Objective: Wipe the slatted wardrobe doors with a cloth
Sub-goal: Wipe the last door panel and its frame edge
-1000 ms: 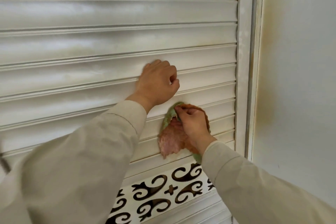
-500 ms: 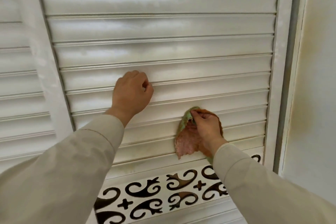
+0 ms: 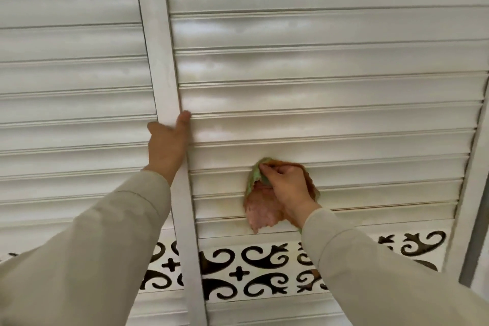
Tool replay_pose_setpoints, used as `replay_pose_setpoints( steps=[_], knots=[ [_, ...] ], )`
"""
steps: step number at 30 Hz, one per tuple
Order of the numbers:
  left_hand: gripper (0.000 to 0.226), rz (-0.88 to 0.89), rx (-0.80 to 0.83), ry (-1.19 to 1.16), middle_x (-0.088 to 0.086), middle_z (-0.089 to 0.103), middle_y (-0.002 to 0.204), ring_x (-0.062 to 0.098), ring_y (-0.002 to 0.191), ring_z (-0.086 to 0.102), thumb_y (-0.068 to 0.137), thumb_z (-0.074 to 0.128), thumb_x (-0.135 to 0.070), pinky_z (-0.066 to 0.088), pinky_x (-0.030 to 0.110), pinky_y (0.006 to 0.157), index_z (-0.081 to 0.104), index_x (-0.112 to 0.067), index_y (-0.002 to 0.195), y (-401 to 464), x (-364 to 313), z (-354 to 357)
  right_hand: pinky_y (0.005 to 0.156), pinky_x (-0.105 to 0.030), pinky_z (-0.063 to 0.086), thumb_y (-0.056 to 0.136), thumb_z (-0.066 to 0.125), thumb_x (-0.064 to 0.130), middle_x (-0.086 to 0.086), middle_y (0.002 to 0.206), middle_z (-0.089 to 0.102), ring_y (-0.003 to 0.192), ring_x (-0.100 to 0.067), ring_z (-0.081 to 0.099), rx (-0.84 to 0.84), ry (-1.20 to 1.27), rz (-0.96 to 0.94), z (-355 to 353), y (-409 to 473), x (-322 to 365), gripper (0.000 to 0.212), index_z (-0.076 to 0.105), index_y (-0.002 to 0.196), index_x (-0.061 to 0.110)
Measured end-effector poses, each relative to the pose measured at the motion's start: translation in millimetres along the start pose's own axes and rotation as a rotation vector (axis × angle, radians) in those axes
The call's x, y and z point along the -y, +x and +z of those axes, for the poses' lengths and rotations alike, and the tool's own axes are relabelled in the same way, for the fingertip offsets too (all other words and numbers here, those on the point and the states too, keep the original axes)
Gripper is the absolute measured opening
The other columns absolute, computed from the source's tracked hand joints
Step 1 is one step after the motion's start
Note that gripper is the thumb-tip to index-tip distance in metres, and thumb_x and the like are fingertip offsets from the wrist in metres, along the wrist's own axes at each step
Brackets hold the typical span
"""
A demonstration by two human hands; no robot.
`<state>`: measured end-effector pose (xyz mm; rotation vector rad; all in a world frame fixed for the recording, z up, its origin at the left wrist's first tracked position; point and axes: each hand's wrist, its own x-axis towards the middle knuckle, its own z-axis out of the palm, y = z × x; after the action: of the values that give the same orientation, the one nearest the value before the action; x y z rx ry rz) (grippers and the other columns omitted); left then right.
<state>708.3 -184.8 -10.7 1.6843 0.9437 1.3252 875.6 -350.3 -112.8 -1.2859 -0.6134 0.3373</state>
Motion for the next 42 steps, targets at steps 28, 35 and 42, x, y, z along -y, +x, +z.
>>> replay_pose_setpoints(
  steps=[28,35,42],
  knots=[
    [0.069,0.222,-0.212,0.185,0.012,0.067,0.097,0.039,0.091,0.063,0.088,0.041,-0.075,0.048,0.043,0.077,0.041,-0.010,0.111,15.7,32.8,9.8,0.053,-0.032,0.057,0.089,0.073,0.018,-0.011,0.071,0.073,0.061,-0.028,0.072,-0.182,0.128,0.099,-9.1,-16.7,5.1,0.018,0.070,0.096,0.002],
    [0.069,0.223,-0.264,0.178,0.013,0.068,0.097,0.040,0.091,0.063,0.087,0.041,-0.076,0.044,0.041,0.074,0.042,-0.011,0.111,15.7,34.4,19.6,0.061,-0.035,0.060,0.091,0.069,0.016,-0.016,0.083,0.071,0.066,-0.026,0.072,-0.198,0.253,0.212,-14.9,-20.8,-9.6,0.018,0.067,0.101,0.001],
    [0.069,0.247,-0.261,0.175,0.012,0.068,0.097,0.039,0.091,0.063,0.087,0.042,-0.074,0.046,0.042,0.075,0.043,-0.010,0.114,17.9,36.1,20.6,0.044,-0.027,0.053,0.095,0.065,0.021,-0.011,0.079,0.067,0.056,-0.021,0.063,0.041,0.038,0.429,93.2,-32.3,-36.4,0.010,0.066,0.098,0.012]
  ],
)
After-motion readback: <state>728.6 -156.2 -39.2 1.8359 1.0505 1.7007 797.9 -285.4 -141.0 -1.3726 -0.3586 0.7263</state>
